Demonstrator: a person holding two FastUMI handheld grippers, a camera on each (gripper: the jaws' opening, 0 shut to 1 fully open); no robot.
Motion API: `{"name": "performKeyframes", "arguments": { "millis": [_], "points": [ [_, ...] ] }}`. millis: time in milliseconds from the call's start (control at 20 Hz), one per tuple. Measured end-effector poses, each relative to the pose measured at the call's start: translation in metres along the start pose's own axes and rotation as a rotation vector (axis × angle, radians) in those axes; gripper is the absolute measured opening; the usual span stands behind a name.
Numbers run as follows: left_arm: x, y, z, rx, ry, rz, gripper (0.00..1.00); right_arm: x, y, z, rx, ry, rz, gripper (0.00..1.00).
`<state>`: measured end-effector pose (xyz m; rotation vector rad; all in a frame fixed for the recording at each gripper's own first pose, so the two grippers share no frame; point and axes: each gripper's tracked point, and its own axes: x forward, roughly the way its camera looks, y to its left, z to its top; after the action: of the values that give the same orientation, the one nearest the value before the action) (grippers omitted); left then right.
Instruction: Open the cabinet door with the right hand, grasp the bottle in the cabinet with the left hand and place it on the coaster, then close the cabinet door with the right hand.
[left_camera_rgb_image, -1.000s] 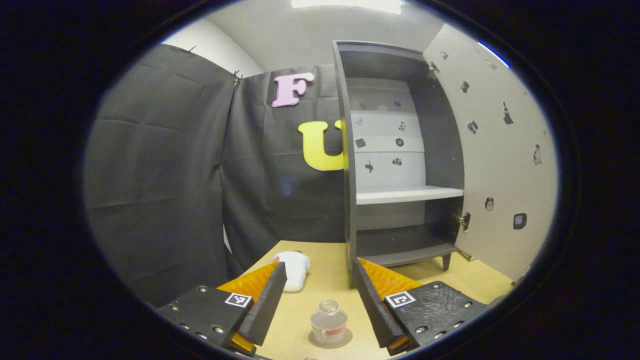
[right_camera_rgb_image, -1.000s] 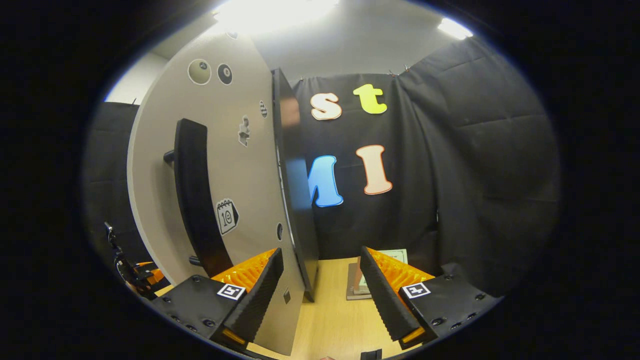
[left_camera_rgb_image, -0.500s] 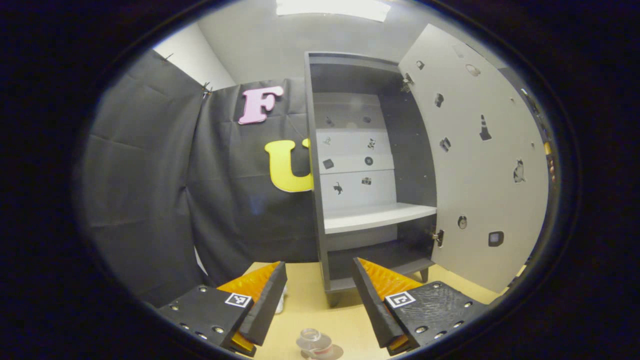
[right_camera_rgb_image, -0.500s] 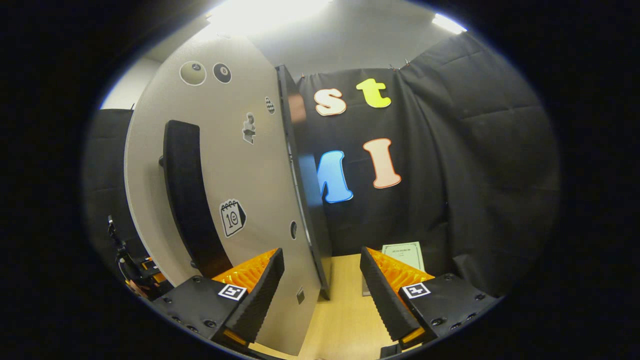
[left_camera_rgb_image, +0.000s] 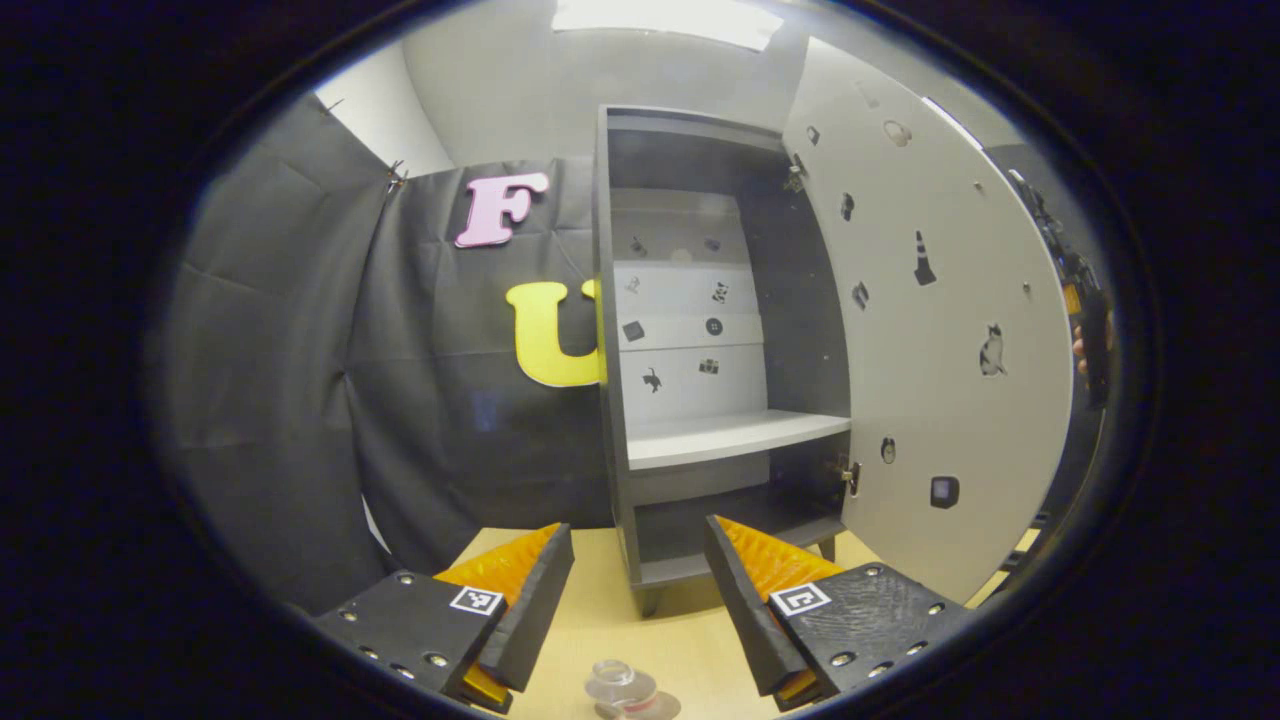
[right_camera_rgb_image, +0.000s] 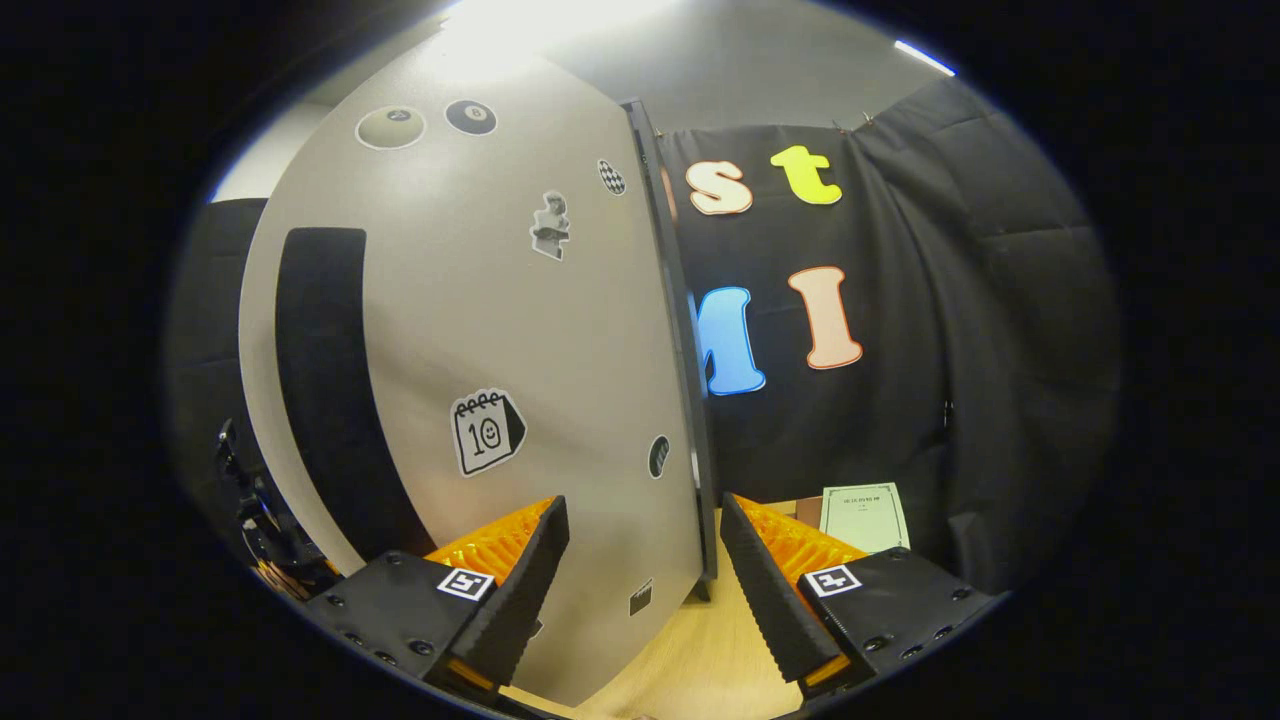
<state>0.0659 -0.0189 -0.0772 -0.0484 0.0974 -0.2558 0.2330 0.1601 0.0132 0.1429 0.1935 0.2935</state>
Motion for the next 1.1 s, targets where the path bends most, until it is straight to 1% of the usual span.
{"name": "performKeyframes", "arguments": {
  "millis": [250, 300, 350, 400, 500, 650, 900, 1100],
  "points": [
    [-0.002, 0.031, -0.003, -0.015, -0.003, 0.036, 0.81, 0.024, 0.025, -0.001, -0.024, 0.01, 0.032, 0.96],
    [-0.003, 0.036, -0.002, -0.021, -0.007, 0.039, 0.8, 0.025, 0.032, -0.002, -0.026, 0.011, 0.041, 0.96],
    [-0.002, 0.041, -0.002, -0.024, -0.012, 0.043, 0.81, 0.027, 0.038, -0.001, -0.027, 0.012, 0.051, 0.97],
    [-0.002, 0.046, -0.001, -0.024, -0.015, 0.047, 0.8, 0.032, 0.045, -0.002, -0.028, 0.013, 0.061, 0.97],
    [-0.003, 0.056, -0.003, -0.022, -0.015, 0.058, 0.81, 0.042, 0.056, -0.003, -0.036, 0.018, 0.081, 0.96],
    [-0.002, 0.07, -0.004, -0.023, -0.02, 0.07, 0.81, 0.054, 0.061, 0.004, -0.06, -0.01, 0.061, 0.97],
    [-0.001, 0.102, -0.008, -0.039, -0.019, 0.095, 0.81, 0.082, 0.08, 0.002, -0.009, -0.006, 0.077, 0.97],
    [-0.003, 0.125, -0.013, -0.053, -0.018, 0.115, 0.81, 0.104, 0.086, 0.004, 0.005, -0.025, 0.039, 0.97]
  ]
}}
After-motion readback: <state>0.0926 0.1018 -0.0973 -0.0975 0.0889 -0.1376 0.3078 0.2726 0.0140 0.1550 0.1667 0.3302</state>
